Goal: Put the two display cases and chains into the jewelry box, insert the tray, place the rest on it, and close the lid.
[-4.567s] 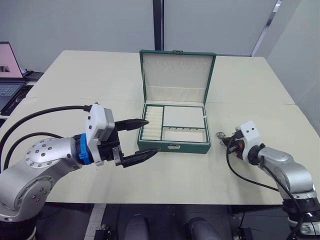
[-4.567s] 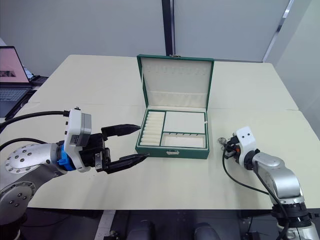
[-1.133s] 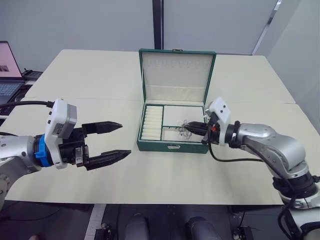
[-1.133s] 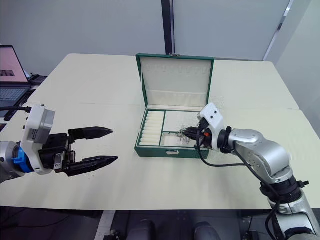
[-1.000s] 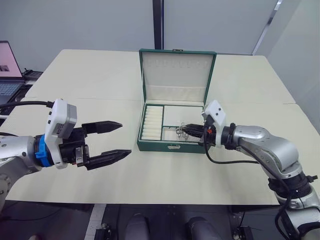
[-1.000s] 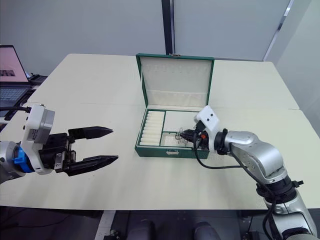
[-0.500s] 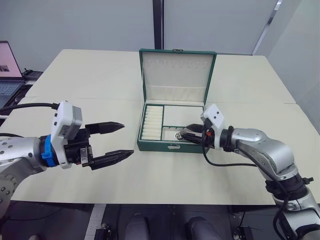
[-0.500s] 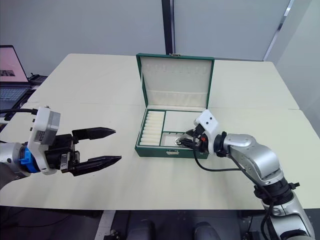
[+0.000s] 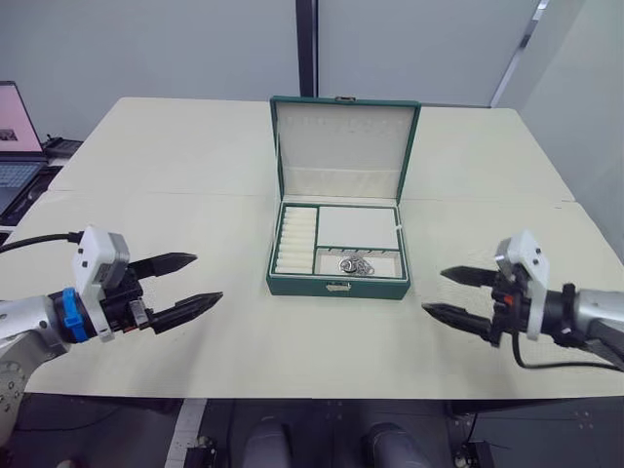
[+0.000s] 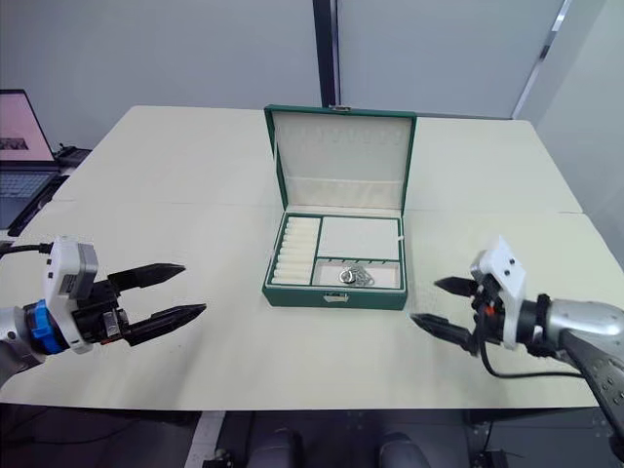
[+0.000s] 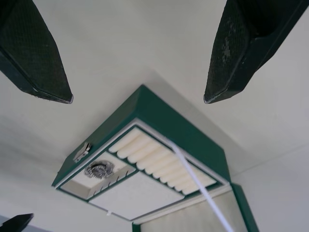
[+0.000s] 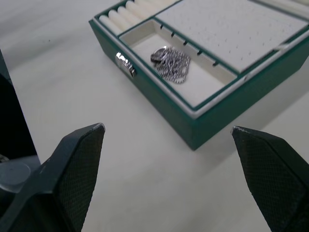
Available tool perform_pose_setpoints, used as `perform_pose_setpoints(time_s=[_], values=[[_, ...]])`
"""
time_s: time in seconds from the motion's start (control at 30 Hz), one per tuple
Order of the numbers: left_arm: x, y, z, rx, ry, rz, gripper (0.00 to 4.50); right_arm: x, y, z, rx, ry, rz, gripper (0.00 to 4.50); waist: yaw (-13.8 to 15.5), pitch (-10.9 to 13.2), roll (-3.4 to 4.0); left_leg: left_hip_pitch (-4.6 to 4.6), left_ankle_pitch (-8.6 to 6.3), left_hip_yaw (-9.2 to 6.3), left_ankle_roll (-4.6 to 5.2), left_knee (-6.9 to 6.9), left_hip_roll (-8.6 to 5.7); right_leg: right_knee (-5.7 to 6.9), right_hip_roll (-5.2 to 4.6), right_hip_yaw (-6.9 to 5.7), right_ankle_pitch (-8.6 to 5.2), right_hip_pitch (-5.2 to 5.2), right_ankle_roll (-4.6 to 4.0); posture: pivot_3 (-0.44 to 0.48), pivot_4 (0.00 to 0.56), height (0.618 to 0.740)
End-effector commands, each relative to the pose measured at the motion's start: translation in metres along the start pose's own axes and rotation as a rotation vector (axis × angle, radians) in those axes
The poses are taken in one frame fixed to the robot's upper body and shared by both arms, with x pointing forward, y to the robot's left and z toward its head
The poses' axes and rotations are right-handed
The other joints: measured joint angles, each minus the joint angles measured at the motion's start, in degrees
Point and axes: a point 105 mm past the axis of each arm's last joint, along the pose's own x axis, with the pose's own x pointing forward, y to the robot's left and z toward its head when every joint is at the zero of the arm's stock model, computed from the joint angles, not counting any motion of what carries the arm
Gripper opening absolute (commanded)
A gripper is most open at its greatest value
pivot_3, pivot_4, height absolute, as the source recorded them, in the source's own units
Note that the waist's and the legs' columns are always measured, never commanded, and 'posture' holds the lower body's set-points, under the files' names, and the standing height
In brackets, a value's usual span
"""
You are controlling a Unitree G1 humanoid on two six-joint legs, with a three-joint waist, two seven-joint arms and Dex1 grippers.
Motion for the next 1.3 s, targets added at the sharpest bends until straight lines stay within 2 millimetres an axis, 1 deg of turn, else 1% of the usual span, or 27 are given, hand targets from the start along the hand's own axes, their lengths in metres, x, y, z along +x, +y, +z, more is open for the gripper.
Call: perform_pose_setpoints(time_s=[0.03,0.1,0.17,0.33,0.53,0.73,1.1,1.17,1.2,1.27,1.3], values=[[-0.009,0.003,0.005,0.039,-0.035,0.006,4.50,-0.012,0.007,-0.002,-0.079,-0.003,0.009,4.45,0.1,0.0,-0.01,-0.01,0.00,0.00,0.00,0.01,0.00,0.00,0.00,0.00,0.00,0.00,0.00,0.000,0.150,0.740],[-0.012,0.000,0.002,0.071,-0.042,-0.007,4.50,-0.015,0.009,-0.013,-0.075,0.018,0.008,4.45,0.1,0.0,-0.03,-0.02,0.00,0.00,0.00,0.01,-0.02,-0.01,-0.02,-0.01,0.00,0.02,0.00,0.000,0.150,0.740],[-0.015,-0.001,-0.002,0.063,-0.041,-0.009,4.50,-0.018,0.009,-0.020,-0.075,0.024,-0.003,4.45,0.1,0.0,-0.04,-0.02,0.00,0.00,0.00,0.02,-0.02,-0.02,-0.02,-0.02,0.00,0.03,0.00,0.000,0.150,0.740],[-0.020,-0.003,-0.007,0.060,-0.034,-0.016,4.50,-0.021,0.007,-0.027,-0.082,0.017,-0.024,4.45,0.1,0.0,-0.04,0.00,0.00,-0.02,0.00,0.02,-0.01,0.03,-0.01,-0.02,0.00,0.03,0.00,0.000,0.150,0.740],[-0.021,-0.004,-0.008,0.066,-0.028,-0.022,4.50,-0.020,0.005,-0.029,-0.092,0.012,-0.032,4.45,0.1,0.0,-0.05,0.00,0.00,-0.03,0.00,0.03,-0.01,0.02,-0.01,-0.04,0.00,0.06,0.00,0.000,0.150,0.740],[-0.017,-0.007,-0.005,0.070,-0.038,-0.029,4.50,-0.019,0.004,-0.027,-0.092,0.002,-0.033,4.45,0.1,0.0,-0.04,0.00,0.00,-0.03,0.00,0.03,-0.01,0.03,-0.01,-0.04,0.00,0.06,0.00,0.000,0.150,0.740],[-0.004,-0.009,0.010,0.044,-0.087,-0.036,4.50,-0.012,-0.003,-0.014,-0.110,-0.024,-0.040,4.45,0.1,0.0,-0.04,0.00,0.00,-0.04,-0.01,0.05,-0.01,0.05,-0.01,-0.04,0.00,0.07,0.00,0.000,0.150,0.740],[-0.002,-0.004,0.011,0.038,-0.078,-0.005,4.12,-0.010,-0.009,-0.009,-0.124,-0.037,-0.061,4.09,0.1,0.0,-0.04,0.00,0.00,-0.05,0.00,0.06,-0.01,0.06,-0.01,-0.04,0.00,0.07,0.00,0.000,0.150,0.740],[0.001,0.003,0.013,0.045,-0.075,0.033,3.91,-0.008,-0.013,-0.005,-0.129,-0.054,-0.078,3.85,0.1,0.0,-0.04,0.00,0.00,-0.05,-0.01,0.08,-0.01,0.07,-0.01,-0.04,0.00,0.07,0.00,0.000,0.150,0.740],[0.005,0.011,0.016,0.054,-0.079,0.077,3.26,-0.005,-0.018,0.002,-0.135,-0.071,-0.094,3.15,0.1,0.0,-0.05,0.02,0.01,-0.07,0.00,0.11,-0.01,0.13,-0.01,-0.05,0.00,0.08,0.00,0.000,0.150,0.740],[0.011,0.017,0.017,0.052,-0.073,0.105,2.94,-0.002,-0.025,0.003,-0.139,-0.073,-0.123,2.79,0.1,0.0,-0.04,0.02,0.01,-0.07,0.00,0.11,-0.01,0.16,0.00,-0.05,0.00,0.08,0.00,0.000,0.150,0.740]])
